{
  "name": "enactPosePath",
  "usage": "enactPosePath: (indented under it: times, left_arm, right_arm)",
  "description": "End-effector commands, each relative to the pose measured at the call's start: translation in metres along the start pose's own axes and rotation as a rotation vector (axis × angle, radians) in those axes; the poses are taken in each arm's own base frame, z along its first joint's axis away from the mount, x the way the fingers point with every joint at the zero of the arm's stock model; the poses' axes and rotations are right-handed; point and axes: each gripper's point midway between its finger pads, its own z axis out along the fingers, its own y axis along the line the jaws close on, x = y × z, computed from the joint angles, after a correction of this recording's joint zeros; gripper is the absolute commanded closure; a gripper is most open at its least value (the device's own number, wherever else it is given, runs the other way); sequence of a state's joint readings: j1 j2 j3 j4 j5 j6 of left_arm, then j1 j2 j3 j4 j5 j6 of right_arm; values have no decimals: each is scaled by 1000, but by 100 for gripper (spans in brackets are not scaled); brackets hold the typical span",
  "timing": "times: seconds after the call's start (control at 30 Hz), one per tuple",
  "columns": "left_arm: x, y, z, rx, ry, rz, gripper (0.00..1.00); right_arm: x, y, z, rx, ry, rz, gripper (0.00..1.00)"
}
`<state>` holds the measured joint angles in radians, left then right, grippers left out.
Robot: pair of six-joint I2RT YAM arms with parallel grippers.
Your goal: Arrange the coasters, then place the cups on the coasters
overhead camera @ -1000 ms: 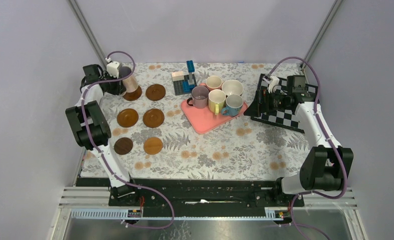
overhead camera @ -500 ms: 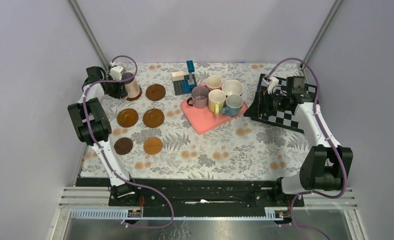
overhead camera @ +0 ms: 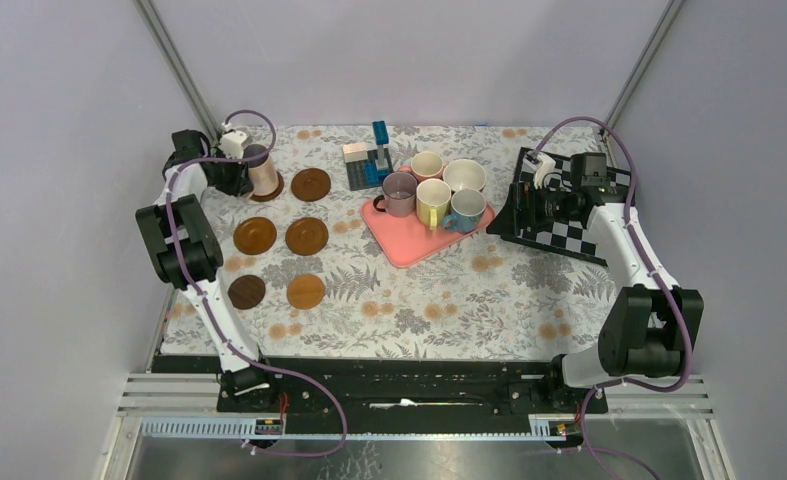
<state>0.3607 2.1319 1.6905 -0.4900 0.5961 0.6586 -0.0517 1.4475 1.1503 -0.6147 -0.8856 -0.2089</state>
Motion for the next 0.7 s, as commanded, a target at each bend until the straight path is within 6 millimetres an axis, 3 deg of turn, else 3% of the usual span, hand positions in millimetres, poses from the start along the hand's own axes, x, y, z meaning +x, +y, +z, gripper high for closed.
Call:
enactPosePath:
  times: [0.0,0.67]
  left_arm:
    - [-48,25,-14,-61,-109,117,88]
    - [-43,22,-17,-62,-85,121,59]
  right_arm:
    - [-7,6,-2,-36,-20,-32,2]
    - [-8,7,-1,-46,-15,-31,2]
